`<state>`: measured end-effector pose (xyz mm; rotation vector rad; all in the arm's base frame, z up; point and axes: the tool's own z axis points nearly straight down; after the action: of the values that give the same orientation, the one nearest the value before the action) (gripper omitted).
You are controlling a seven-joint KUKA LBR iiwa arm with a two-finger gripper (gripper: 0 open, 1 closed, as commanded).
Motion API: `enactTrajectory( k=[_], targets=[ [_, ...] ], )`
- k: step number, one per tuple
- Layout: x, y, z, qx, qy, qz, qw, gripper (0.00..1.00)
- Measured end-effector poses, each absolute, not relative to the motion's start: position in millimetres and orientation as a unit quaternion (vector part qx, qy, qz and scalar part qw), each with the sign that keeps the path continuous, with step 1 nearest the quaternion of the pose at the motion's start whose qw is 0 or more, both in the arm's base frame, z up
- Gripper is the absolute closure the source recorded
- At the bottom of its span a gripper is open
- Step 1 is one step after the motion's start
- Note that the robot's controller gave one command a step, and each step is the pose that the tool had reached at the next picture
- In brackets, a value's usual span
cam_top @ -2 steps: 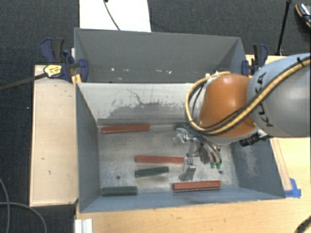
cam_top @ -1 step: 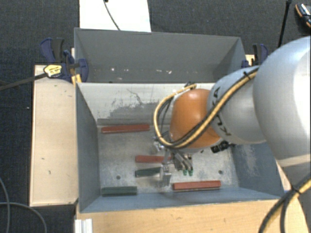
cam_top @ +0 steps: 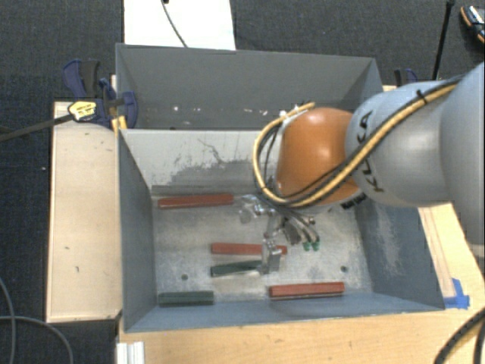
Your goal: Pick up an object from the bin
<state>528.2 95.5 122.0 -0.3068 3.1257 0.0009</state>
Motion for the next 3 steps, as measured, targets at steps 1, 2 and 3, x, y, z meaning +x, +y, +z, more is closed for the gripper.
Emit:
enactTrajectory(
  k=[1, 2, 3],
  targets=[
    [514.4, 100, 74, -0.028, 1.000, 0.000, 0.002, 0.00],
    [527.2, 98, 67, -0.099, 0.995, 0.000, 0.000, 0.00],
    [514.4, 100, 75, -0.028, 1.000, 0.000, 0.000, 1.00]
  ],
)
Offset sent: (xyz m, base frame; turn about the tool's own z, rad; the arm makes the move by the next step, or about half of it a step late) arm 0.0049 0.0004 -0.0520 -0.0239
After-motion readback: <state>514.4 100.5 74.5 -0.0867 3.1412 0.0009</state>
